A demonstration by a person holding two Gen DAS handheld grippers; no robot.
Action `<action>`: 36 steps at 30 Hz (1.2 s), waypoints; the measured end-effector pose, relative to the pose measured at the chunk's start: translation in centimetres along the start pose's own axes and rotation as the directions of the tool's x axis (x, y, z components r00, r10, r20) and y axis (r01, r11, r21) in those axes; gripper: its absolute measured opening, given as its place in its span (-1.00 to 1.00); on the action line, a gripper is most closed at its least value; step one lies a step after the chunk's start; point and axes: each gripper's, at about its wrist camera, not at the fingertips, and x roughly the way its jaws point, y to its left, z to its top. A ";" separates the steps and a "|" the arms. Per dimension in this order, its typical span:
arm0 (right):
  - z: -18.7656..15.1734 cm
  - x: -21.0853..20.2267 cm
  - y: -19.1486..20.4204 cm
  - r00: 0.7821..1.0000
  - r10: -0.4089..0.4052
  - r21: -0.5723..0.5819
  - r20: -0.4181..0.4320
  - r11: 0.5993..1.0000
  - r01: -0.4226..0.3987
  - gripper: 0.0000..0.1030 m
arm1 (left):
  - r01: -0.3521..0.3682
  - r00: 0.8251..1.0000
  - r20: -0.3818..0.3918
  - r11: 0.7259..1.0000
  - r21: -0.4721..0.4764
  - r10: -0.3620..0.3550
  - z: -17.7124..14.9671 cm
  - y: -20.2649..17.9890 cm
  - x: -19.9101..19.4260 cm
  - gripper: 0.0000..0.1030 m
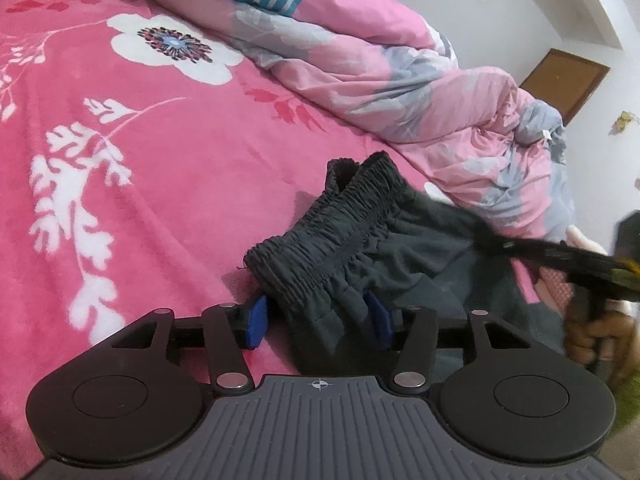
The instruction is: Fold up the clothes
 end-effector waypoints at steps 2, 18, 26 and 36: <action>0.0 -2.3 1.2 0.998 0.018 -0.038 0.062 0.999 -0.015 -0.80 | -0.002 1.000 0.002 1.000 0.004 0.002 -0.1 -0.1 0.0 0.04; -11.0 -12.0 8.1 0.976 0.219 -0.118 -0.002 0.969 -0.217 -0.82 | 0.059 0.984 0.177 0.990 -0.132 -0.035 -0.3 1.2 -6.4 0.19; -14.6 -10.6 9.2 0.977 0.182 -0.114 -0.110 0.974 -0.195 -0.78 | 0.252 0.967 0.086 0.953 -0.169 -0.240 -4.4 -0.3 -8.5 0.80; -13.8 -14.1 10.4 0.993 0.104 -0.228 -0.053 0.967 -0.114 -0.14 | 0.220 0.975 0.004 0.969 -0.112 -0.221 -6.9 -3.2 -5.8 0.79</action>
